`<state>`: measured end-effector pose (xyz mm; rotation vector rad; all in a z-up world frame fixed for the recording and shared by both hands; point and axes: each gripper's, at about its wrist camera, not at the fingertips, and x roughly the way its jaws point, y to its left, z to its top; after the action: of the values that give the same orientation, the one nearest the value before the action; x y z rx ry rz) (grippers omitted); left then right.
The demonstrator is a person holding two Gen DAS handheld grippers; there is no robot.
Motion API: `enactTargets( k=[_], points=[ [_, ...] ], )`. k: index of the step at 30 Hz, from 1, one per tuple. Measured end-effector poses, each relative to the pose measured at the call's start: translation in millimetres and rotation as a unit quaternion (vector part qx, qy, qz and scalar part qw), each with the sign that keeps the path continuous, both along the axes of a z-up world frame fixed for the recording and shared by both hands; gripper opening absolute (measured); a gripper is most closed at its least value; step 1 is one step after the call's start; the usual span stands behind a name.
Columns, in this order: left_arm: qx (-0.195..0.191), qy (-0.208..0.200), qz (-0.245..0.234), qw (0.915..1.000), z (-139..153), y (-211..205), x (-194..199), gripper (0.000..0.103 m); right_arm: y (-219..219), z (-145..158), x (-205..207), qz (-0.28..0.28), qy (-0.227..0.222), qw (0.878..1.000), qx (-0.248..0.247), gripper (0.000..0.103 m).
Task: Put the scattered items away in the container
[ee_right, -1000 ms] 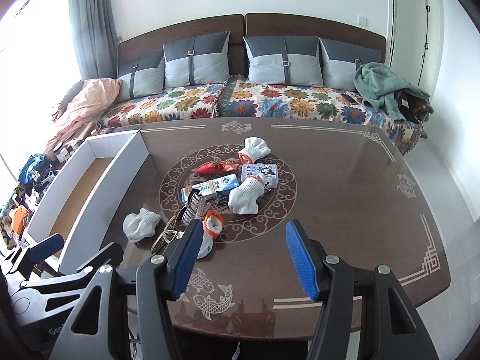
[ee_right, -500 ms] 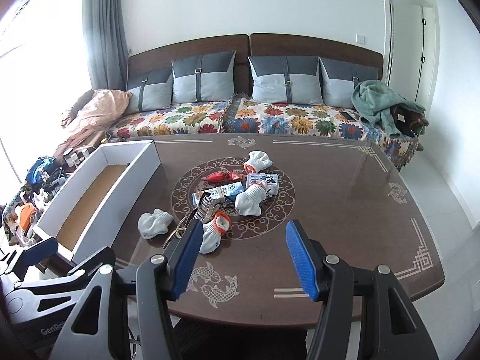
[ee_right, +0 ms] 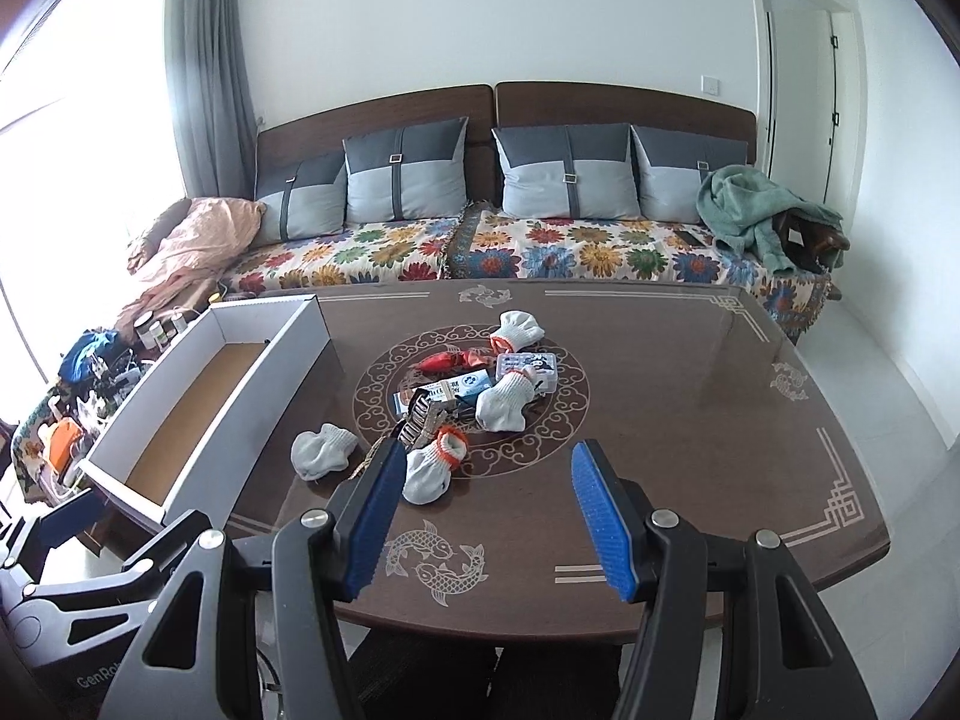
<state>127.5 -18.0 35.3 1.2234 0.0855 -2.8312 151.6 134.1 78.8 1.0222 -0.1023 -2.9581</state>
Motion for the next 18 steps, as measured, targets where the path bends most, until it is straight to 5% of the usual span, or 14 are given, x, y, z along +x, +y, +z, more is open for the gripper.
enactTargets(
  k=[5, 8, 11, 18],
  points=[
    [0.026, -0.03, 0.0, 0.9992, -19, -3, -17, 0.103, 2, -8, -7, 0.008, 0.007, 1.0, -0.004, 0.059],
    [0.05, -0.047, -0.002, 0.9976, -34, -7, -27, 0.103, 15, -11, -11, 0.02, 0.032, 0.998, -0.059, 0.059],
    [0.072, -0.066, -0.009, 0.9952, -50, -13, -36, 0.103, 12, -14, -17, 0.023, 0.06, 0.997, -0.035, 0.059],
    [0.079, -0.08, -0.011, 0.9937, -72, -22, -51, 0.103, 0, -60, -49, 0.042, -0.016, 0.998, -0.038, 0.059]
  ],
)
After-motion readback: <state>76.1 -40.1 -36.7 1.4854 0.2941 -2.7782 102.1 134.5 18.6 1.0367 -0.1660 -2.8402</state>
